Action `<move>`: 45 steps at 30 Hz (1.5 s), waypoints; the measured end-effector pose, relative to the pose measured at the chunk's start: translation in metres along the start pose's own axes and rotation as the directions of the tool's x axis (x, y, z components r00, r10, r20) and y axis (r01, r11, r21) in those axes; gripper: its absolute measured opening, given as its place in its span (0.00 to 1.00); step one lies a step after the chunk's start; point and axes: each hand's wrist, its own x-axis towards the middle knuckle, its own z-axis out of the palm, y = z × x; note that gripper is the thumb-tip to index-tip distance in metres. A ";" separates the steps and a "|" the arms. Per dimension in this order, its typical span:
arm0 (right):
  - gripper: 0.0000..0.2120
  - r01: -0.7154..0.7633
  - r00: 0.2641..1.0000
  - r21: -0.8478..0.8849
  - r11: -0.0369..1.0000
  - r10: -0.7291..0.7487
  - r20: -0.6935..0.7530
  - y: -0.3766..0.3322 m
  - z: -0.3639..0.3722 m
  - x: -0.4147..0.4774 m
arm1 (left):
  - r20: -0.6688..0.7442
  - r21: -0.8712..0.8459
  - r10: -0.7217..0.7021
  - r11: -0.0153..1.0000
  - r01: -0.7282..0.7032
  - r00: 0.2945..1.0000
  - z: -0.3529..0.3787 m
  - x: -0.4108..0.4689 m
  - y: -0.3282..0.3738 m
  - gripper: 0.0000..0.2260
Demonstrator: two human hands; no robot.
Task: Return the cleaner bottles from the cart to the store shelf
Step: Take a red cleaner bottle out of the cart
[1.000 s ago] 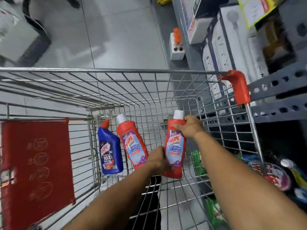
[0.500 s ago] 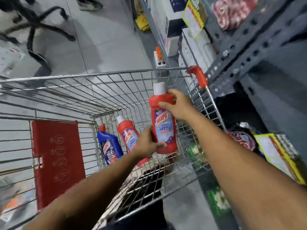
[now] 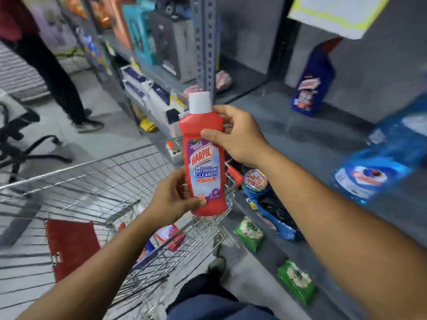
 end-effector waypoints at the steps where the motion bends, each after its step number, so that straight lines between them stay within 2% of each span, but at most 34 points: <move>1: 0.26 0.014 1.000 -0.016 1.000 -0.015 -0.027 -0.007 -0.012 -0.019 | 0.021 0.015 0.034 0.999 -0.034 0.999 0.012 -0.009 0.007 0.28; 5: 0.27 0.009 0.988 -0.031 0.999 -0.014 -0.152 -0.019 -0.048 -0.085 | 0.103 -0.002 0.087 0.996 -0.087 0.991 0.055 -0.029 0.017 0.29; 9: 0.28 -0.012 0.935 -0.052 0.999 -0.007 -0.354 -0.010 -0.095 -0.160 | 0.241 0.001 0.130 0.991 -0.134 0.962 0.123 -0.032 0.022 0.28; 14: 0.28 -0.072 0.782 -0.015 0.997 0.047 -0.622 0.003 -0.191 -0.272 | 0.468 0.043 0.203 0.967 -0.252 0.860 0.261 -0.029 0.043 0.27; 17: 0.27 -0.083 0.652 -0.008 0.997 0.048 -0.757 0.002 -0.254 -0.337 | 0.574 -0.007 0.279 0.942 -0.337 0.770 0.347 -0.035 0.066 0.28; 21: 0.25 -0.144 0.495 -0.085 0.986 -0.003 -0.869 0.005 -0.316 -0.406 | 0.668 -0.056 0.323 0.920 -0.387 0.671 0.454 -0.048 0.087 0.28; 24: 0.26 -0.176 0.434 -0.105 0.979 -0.018 -0.901 0.015 -0.347 -0.447 | 0.713 -0.082 0.311 0.927 -0.366 0.628 0.515 -0.065 0.091 0.29; 30: 0.23 -0.210 0.422 -0.142 0.967 -0.042 -0.906 0.012 -0.382 -0.484 | 0.750 -0.056 0.301 0.916 -0.397 0.588 0.576 -0.075 0.101 0.31; 37: 0.25 -0.235 0.415 -0.134 0.963 -0.025 -0.909 0.022 -0.389 -0.505 | 0.772 -0.021 0.272 0.914 -0.404 0.574 0.593 -0.086 0.098 0.30; 41: 0.29 -0.227 0.412 -0.149 0.962 -0.044 -0.910 0.026 -0.389 -0.519 | 0.799 0.012 0.279 0.879 -0.477 0.533 0.586 -0.098 0.100 0.32; 43: 0.31 -0.225 0.410 -0.182 0.957 -0.076 -0.909 0.018 -0.385 -0.519 | 0.793 0.044 0.287 0.853 -0.521 0.538 0.565 -0.099 0.095 0.35; 45: 0.33 -0.247 0.340 -0.277 0.929 -0.184 -0.922 0.007 -0.381 -0.513 | 0.762 0.053 0.319 0.836 -0.546 0.564 0.529 -0.099 0.086 0.35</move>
